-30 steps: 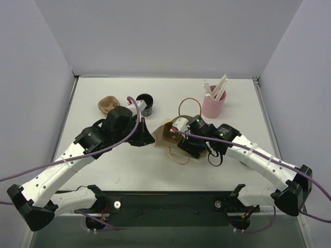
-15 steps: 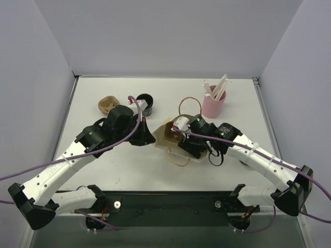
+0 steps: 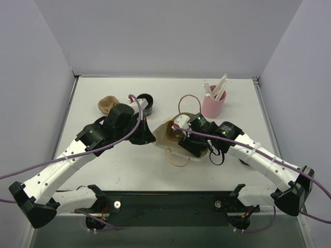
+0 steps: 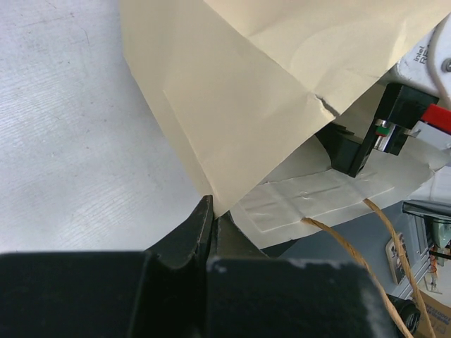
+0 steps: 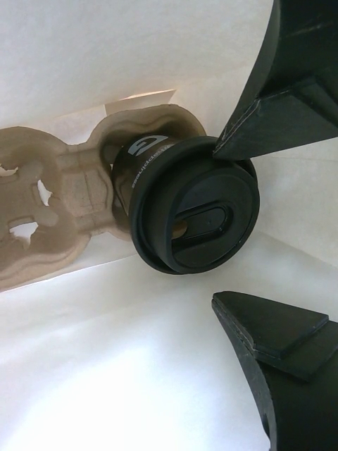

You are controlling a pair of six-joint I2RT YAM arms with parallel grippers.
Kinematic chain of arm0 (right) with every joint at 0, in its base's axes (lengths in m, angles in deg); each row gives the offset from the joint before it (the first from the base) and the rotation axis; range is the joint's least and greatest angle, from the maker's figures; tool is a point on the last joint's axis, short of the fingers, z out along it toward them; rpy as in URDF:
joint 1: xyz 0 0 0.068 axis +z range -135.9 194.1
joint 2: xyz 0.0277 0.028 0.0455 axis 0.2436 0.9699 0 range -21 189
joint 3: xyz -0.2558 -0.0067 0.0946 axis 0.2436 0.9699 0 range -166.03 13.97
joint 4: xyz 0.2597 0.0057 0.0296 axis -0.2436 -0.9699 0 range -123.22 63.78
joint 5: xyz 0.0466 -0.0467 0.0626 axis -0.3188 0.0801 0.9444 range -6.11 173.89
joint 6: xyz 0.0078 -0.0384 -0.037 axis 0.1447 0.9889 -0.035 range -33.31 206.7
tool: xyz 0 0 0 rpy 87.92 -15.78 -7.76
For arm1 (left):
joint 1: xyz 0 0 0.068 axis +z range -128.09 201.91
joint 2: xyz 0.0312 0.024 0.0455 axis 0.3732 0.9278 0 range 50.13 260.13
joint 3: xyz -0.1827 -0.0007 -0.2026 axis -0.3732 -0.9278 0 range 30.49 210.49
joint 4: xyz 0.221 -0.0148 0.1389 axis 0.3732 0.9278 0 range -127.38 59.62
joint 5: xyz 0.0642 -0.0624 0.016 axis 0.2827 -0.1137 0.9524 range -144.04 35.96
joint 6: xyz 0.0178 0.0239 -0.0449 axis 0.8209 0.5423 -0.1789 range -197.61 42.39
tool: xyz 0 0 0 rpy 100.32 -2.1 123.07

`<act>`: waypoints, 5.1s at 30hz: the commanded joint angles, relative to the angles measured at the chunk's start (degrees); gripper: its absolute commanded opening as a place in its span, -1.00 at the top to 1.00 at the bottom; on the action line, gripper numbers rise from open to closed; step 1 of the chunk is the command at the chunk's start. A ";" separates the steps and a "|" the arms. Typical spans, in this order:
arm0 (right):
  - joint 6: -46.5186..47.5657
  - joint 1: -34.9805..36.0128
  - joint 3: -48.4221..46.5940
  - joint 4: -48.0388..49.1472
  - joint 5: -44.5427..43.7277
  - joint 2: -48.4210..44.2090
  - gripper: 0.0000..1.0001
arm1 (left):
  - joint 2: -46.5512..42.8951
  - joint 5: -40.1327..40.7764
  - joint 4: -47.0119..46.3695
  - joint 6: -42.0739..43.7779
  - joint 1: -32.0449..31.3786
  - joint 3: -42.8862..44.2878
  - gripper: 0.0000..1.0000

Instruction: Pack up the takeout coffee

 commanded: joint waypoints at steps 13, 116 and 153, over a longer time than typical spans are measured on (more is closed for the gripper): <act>-3.85 -0.68 -2.45 -1.72 -3.71 -2.93 -0.50 | 0.50 0.45 4.92 0.34 0.33 2.64 1.00; -25.21 -41.20 -49.46 9.62 -1.08 39.42 0.26 | -2.40 4.76 25.40 7.90 17.12 22.15 -0.89; -22.93 -46.04 -45.96 11.64 9.12 36.80 1.00 | -0.29 3.88 23.21 5.97 17.12 21.02 -0.90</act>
